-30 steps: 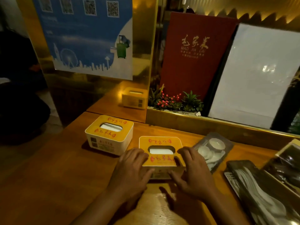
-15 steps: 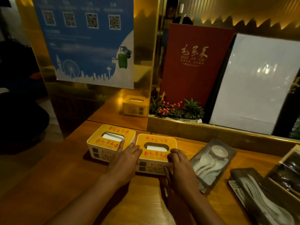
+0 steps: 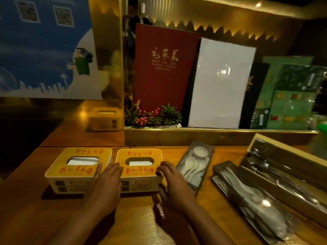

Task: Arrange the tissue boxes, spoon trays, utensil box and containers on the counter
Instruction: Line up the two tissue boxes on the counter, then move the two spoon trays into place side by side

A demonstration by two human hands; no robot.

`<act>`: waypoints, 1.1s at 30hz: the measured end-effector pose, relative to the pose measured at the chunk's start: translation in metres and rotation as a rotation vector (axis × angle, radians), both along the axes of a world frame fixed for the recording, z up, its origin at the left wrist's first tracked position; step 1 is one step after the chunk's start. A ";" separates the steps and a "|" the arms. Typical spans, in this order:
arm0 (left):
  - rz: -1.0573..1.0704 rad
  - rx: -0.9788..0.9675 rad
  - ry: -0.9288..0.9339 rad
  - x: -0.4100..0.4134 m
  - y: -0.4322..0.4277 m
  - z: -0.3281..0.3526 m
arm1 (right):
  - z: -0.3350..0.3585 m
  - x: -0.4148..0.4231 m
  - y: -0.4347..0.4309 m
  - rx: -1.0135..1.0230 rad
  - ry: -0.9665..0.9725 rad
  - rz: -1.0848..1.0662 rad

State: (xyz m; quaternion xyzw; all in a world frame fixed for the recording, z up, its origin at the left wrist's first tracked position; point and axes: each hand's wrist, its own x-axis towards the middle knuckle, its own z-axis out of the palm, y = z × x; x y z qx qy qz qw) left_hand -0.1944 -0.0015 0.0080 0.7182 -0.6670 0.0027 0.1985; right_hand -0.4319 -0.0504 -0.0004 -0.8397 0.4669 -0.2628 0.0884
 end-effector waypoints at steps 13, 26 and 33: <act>-0.192 -0.117 0.336 -0.097 0.028 -0.026 | -0.027 -0.099 0.000 0.192 0.113 -0.336; 0.024 0.062 1.040 -0.225 0.024 -0.051 | -0.032 -0.160 0.016 0.257 -0.112 0.107; 0.233 -0.087 0.982 -0.257 0.016 -0.051 | -0.035 -0.166 0.007 0.367 -0.204 0.142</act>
